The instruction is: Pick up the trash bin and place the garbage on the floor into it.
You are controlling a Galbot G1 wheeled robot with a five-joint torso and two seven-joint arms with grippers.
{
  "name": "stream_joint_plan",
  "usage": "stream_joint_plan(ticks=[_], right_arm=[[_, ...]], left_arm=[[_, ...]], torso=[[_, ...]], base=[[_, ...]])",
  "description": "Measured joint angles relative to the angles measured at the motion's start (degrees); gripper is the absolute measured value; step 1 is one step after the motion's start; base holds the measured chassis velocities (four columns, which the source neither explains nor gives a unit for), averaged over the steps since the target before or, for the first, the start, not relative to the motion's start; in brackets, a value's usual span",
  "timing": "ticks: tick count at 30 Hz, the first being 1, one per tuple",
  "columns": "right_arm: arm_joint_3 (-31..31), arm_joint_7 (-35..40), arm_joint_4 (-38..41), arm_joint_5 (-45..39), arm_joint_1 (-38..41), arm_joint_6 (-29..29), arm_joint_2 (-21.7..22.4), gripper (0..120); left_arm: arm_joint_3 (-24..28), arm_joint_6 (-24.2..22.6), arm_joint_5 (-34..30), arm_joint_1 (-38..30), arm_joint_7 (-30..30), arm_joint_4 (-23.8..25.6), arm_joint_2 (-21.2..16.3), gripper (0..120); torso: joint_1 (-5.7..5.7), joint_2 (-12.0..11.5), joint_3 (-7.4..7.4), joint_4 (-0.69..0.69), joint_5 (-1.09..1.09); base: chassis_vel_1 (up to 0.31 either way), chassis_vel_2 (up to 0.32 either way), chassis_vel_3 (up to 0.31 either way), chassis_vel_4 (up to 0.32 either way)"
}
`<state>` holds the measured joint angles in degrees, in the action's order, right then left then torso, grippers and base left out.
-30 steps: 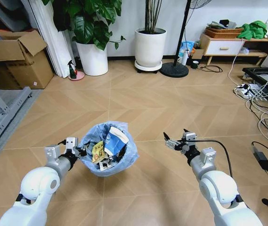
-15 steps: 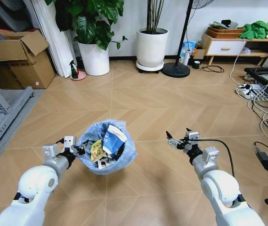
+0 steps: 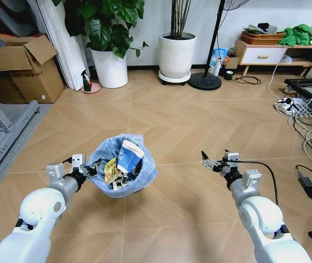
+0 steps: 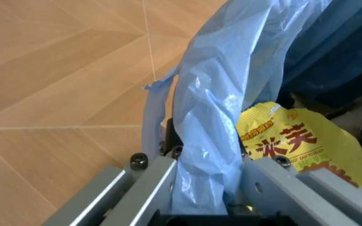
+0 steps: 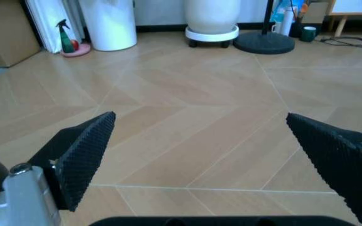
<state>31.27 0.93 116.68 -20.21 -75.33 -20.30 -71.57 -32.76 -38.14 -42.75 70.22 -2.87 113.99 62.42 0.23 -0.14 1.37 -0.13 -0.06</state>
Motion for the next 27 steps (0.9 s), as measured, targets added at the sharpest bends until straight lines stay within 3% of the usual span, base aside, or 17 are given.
stream_joint_plan(ticks=[10, 16, 27], right_arm=[[0.0, -0.2, -1.0, 0.5, 0.2, 1.4, 0.6, 100], [0.0, -0.2, -1.4, 0.5, 0.6, 1.5, 1.3, 100], [0.7, -0.2, -1.6, 0.7, 0.0, 1.9, 1.3, 100]], left_arm=[[-0.8, -1.3, -1.3, 1.0, -4.4, -0.4, 0.0, 0], [-2.5, -3.2, -2.0, 2.5, -8.3, -3.3, 0.1, 0], [-6.9, -3.4, -2.6, 6.0, -7.4, -6.3, 0.6, 0]], torso=[[0.0, 0.0, 0.0, 0.0, 0.01], [0.0, 0.0, 0.0, 0.01, -0.01], [0.0, 0.0, 0.0, 0.0, 0.0]], base=[[0.0, 0.0, 0.0, 0.0], [0.0, 0.0, 0.0, 0.0], [0.0, 0.0, 0.0, 0.0]])
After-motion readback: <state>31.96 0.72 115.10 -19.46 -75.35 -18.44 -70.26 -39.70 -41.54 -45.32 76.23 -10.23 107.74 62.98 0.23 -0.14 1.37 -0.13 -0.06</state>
